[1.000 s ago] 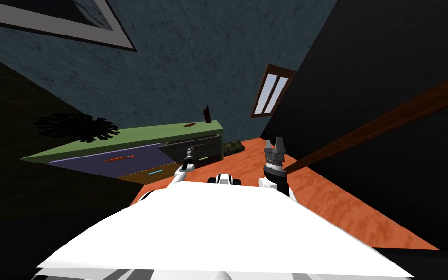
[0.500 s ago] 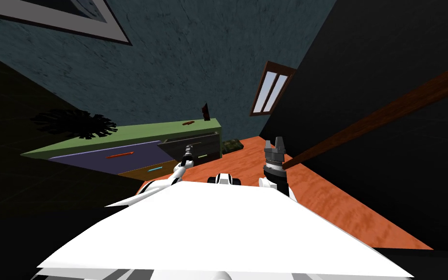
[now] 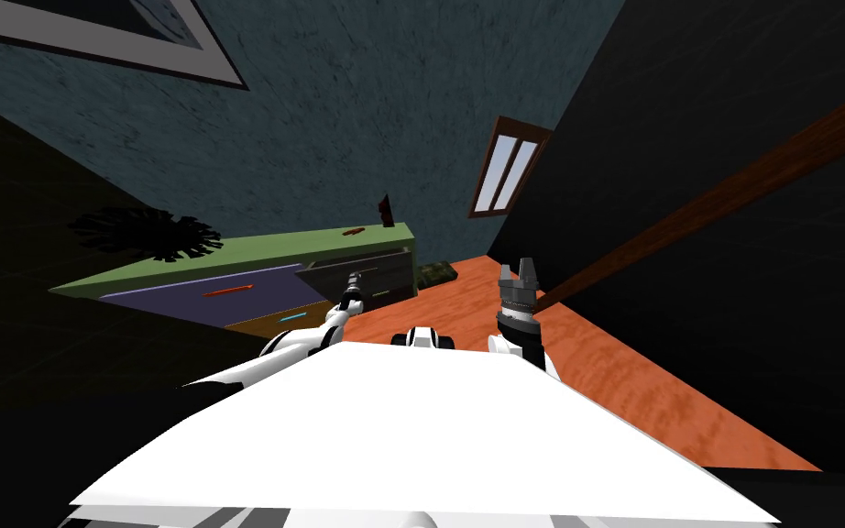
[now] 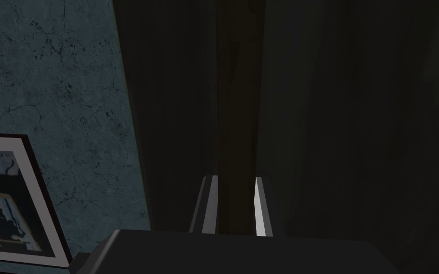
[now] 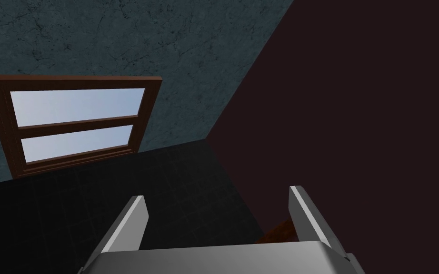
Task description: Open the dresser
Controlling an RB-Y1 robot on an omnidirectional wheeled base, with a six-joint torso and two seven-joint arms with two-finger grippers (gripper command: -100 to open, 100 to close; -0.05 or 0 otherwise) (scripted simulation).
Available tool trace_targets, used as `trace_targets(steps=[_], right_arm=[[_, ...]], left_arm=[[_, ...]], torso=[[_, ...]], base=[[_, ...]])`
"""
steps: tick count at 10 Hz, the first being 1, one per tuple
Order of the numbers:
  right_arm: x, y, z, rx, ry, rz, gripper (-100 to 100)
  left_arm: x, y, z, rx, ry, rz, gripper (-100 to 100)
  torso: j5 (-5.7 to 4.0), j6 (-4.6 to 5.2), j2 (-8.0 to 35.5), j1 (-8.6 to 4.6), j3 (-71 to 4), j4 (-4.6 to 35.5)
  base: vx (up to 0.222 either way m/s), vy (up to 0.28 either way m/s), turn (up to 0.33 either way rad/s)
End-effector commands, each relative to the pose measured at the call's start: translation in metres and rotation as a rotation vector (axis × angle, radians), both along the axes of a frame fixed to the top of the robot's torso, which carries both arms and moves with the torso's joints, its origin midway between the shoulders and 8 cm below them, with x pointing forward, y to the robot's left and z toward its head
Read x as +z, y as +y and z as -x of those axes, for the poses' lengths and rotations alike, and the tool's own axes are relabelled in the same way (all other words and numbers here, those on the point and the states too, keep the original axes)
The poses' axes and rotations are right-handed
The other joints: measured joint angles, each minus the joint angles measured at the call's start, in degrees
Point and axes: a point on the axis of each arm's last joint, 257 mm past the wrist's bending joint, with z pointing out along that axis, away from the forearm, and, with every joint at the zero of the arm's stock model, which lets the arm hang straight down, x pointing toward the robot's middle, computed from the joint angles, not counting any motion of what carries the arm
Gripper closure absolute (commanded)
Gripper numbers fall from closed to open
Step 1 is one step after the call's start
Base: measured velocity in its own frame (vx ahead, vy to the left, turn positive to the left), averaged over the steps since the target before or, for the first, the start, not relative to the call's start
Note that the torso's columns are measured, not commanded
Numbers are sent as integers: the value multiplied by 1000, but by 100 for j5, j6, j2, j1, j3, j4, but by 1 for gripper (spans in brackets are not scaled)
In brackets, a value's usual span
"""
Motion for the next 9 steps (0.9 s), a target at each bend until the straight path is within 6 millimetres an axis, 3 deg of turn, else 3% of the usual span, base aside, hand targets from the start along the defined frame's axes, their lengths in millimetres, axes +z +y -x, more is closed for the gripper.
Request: trace_targets(steps=[1, 4, 8, 9], right_arm=[[0, 0, 0, 0, 0, 0, 0], [0, 0, 0, 0, 0, 0, 0], [0, 0, 0, 0, 0, 0, 0], [0, 0, 0, 0, 0, 0, 0]], left_arm=[[-3, 8, 2, 16, 12, -2, 100], [-3, -1, -2, 1, 10, 2, 100], [-1, 2, -1, 4, 9, -2, 100], [-1, -7, -4, -10, 6, 3, 100]], torso=[[3, 4, -14, 5, -9, -5], [8, 26, -21, -10, -12, -11], [8, 15, 1, -8, 1, -8], [3, 0, -4, -2, -3, -6]], base=[[0, 0, 0], [-21, -19, 0], [-188, -63, 24], [-97, -48, -20]])
